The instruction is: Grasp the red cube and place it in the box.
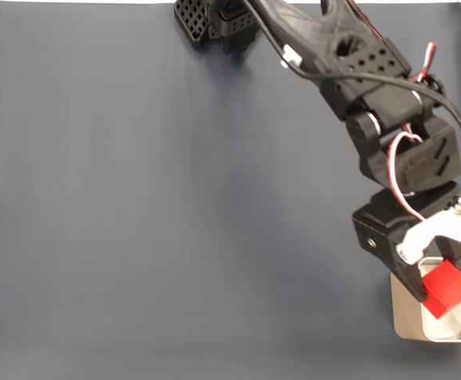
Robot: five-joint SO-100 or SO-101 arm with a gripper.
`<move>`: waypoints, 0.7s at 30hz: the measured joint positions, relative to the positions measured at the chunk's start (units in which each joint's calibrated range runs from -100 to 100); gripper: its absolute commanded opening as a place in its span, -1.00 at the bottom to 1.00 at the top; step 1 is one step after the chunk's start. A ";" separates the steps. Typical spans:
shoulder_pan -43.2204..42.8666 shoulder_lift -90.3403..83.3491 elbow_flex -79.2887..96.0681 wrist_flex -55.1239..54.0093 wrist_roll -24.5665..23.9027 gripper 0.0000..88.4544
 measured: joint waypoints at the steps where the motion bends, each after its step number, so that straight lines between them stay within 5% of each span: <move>1: -0.15 0.96 -0.90 0.00 0.05 -1.00; 21: -3.19 12.77 -12.75 0.00 0.05 -1.00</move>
